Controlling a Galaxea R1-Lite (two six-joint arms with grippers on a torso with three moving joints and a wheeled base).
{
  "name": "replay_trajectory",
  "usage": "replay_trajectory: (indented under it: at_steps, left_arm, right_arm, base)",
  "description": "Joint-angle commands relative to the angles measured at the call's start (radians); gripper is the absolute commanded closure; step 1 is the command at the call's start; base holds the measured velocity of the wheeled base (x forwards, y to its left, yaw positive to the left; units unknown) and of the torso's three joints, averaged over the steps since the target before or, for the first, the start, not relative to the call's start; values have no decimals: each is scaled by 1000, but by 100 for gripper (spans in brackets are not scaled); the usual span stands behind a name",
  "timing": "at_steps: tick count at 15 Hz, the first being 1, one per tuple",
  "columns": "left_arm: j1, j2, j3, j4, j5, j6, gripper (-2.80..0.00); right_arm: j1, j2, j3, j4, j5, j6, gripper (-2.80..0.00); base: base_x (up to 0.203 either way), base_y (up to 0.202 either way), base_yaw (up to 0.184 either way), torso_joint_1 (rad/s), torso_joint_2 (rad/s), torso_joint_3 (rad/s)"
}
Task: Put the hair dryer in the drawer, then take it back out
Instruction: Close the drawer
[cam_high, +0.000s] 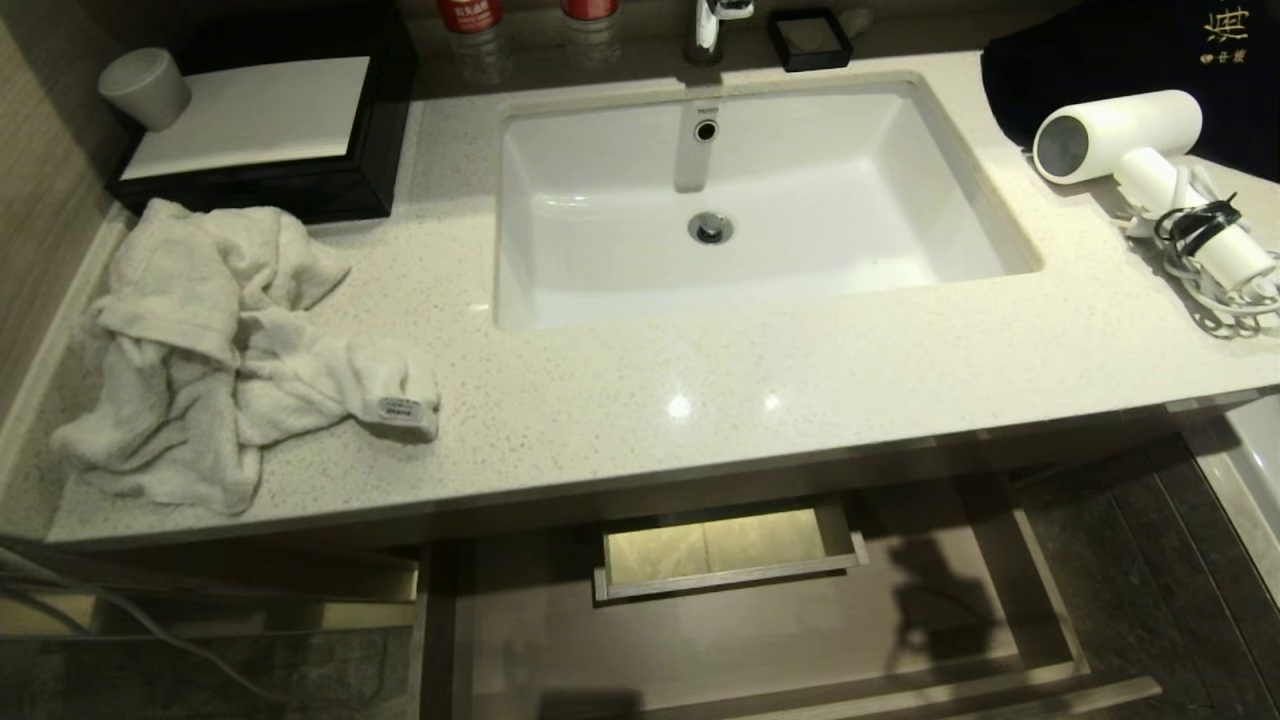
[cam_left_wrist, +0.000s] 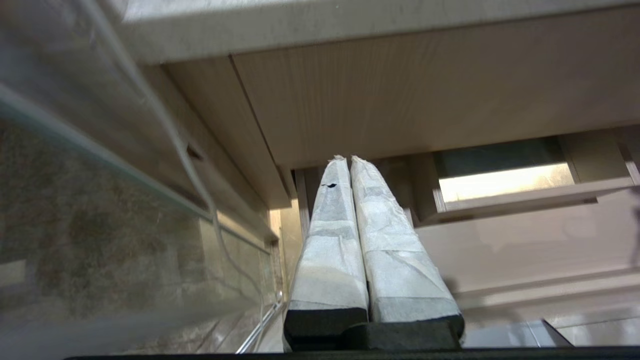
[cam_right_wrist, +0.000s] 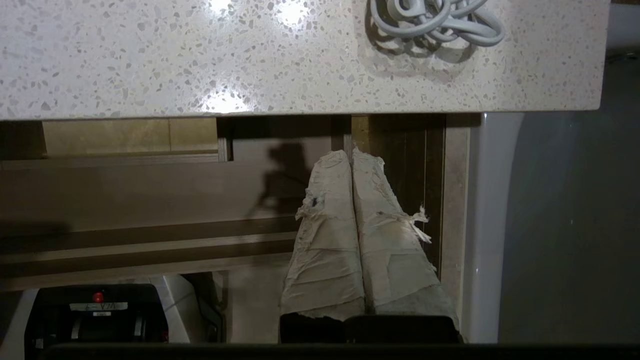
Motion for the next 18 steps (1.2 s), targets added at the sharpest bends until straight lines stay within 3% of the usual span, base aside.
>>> replay_trajectory:
  at_steps: [1,16,18]
  left_arm:
    - [0,-1,0,0,0,0,0]
    - [0,-2,-1,1,0,0,0]
    - [0,0,0,1,0,0,0]
  right_arm:
    - [-2,-4,5,4,0,3,0]
    - [0,-41,24,-2,1,12,0]
    - [6,-50,41,-30,3,34,0]
  base:
    - [0,0,0,-314,95,-217]
    - [0,0,0,-269,-8,-275]
    - [0,0,0,-256,179,-42]
